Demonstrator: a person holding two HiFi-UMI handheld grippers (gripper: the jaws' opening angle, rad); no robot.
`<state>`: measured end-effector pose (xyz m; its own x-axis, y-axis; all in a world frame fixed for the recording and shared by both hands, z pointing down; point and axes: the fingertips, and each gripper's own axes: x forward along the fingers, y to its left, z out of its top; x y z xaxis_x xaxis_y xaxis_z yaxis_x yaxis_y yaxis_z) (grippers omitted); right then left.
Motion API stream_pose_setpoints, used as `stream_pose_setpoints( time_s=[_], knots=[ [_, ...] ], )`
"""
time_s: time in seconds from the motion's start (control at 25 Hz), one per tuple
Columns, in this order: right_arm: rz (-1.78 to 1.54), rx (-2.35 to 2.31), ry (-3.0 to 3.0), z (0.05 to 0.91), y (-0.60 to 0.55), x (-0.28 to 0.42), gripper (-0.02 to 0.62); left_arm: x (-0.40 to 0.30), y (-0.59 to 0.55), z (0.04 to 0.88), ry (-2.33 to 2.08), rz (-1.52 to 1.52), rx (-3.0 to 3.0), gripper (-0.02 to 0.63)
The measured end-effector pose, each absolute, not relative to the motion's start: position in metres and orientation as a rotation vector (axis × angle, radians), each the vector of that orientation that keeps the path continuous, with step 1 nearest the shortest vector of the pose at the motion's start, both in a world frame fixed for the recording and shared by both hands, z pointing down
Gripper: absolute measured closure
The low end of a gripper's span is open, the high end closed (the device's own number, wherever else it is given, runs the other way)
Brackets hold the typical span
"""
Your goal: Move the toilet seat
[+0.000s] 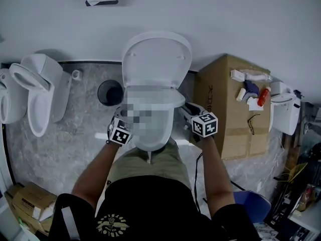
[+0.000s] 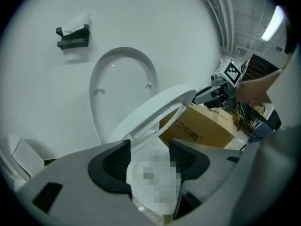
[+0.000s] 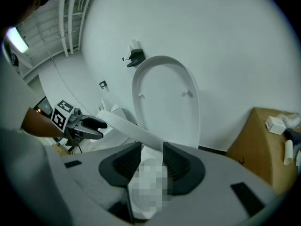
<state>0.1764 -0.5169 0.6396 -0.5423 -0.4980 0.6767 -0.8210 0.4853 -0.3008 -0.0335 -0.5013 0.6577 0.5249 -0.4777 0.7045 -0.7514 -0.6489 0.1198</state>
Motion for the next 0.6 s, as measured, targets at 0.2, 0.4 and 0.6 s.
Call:
stream_pose_setpoints(
  time_s=[0.2, 0.4, 0.6],
  knots=[
    [0.837, 1.053, -2.263, 0.632, -0.543, 0.175, 0.439, -0.032, -0.527, 0.656, -1.065, 0.899, 2.333, 0.35],
    [0.809, 0.999, -2.281, 0.627, -0.569, 0.174, 0.437, -0.028, -0.553, 0.655, -1.107, 0.895, 2.31, 0.35],
    [0.801, 0.973, -2.3, 0.623, -0.595, 0.176, 0.433, -0.023, -0.577, 0.651, -1.132, 0.9, 2.293, 0.35]
  ],
)
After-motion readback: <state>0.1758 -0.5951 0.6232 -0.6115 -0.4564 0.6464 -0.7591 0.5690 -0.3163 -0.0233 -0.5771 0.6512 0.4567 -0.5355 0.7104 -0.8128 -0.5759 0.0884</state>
